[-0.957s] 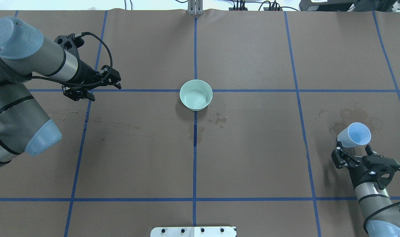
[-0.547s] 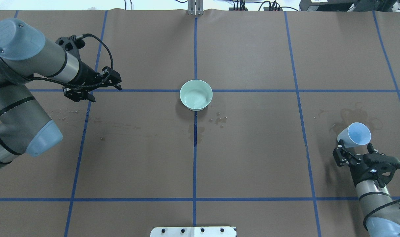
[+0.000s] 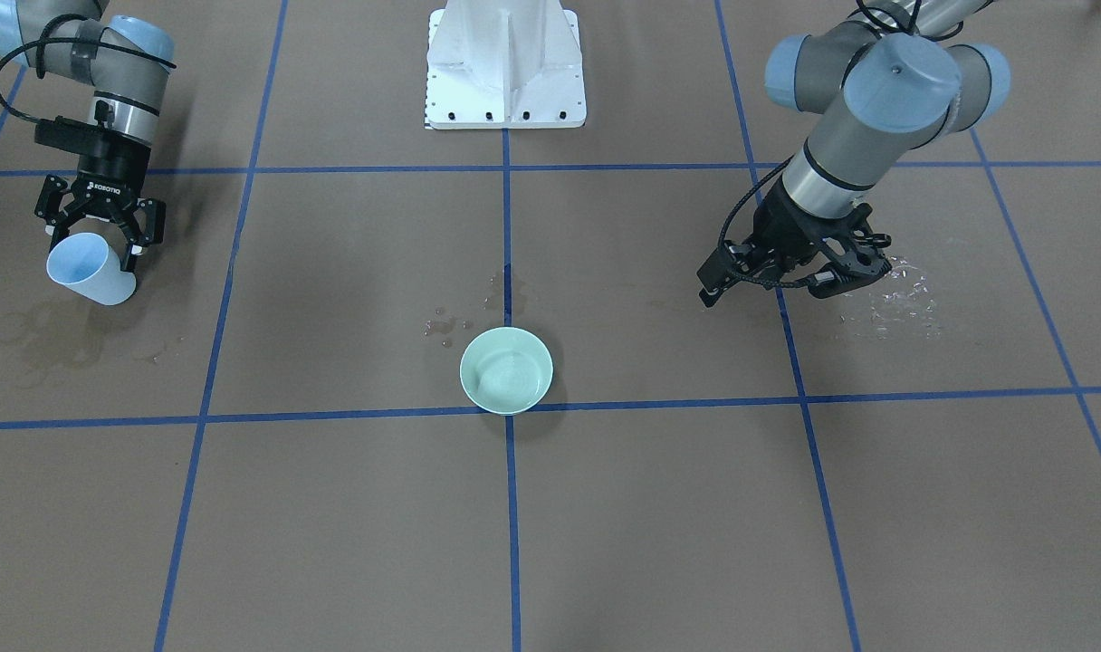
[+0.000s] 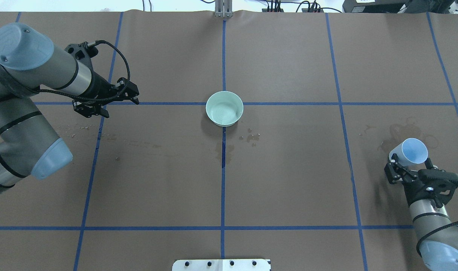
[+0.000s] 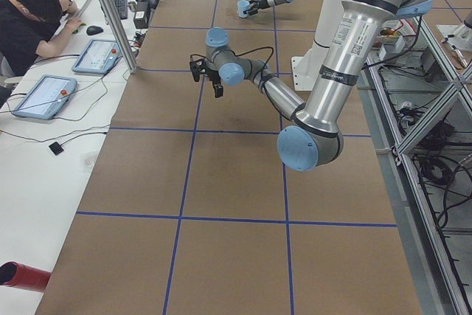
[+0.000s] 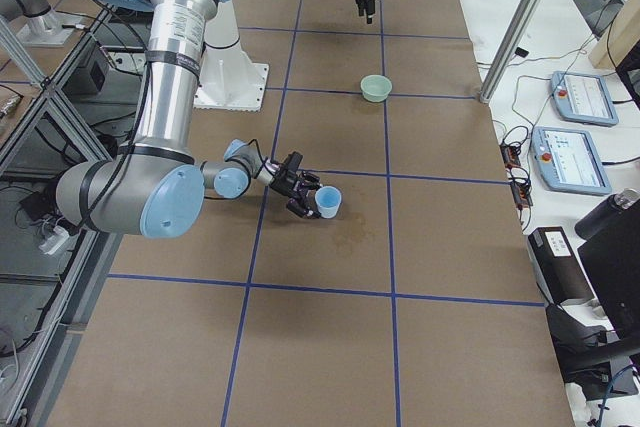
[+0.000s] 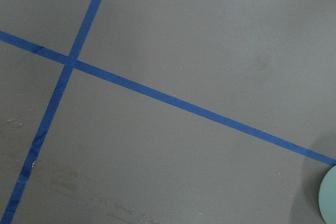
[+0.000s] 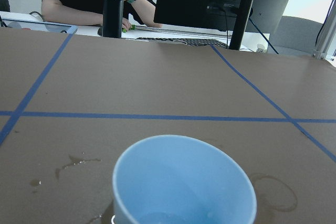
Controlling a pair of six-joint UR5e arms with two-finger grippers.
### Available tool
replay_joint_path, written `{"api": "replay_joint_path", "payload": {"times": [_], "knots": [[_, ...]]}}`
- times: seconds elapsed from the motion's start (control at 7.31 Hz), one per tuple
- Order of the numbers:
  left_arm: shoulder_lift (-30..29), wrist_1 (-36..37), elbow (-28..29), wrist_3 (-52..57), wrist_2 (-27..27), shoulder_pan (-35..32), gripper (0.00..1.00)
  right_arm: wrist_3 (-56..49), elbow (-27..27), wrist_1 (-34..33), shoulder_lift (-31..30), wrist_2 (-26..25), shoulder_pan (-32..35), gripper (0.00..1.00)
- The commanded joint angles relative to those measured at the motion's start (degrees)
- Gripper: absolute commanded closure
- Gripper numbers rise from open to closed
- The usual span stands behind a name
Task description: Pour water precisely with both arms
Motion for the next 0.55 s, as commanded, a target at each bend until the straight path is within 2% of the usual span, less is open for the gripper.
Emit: {"api": "replay_joint_path", "payload": {"times": [0.0, 0.41], "knots": [[0.0, 0.0, 0.2, 0.0, 0.0, 0.1, 0.0, -0.2, -0.4, 0.0, 1.3, 0.0, 0.4, 0.01], [-0.1, 0.0, 0.2, 0.0, 0.0, 0.1, 0.0, -2.3, -2.9, 0.3, 3.3, 0.2, 2.5, 0.01]]}}
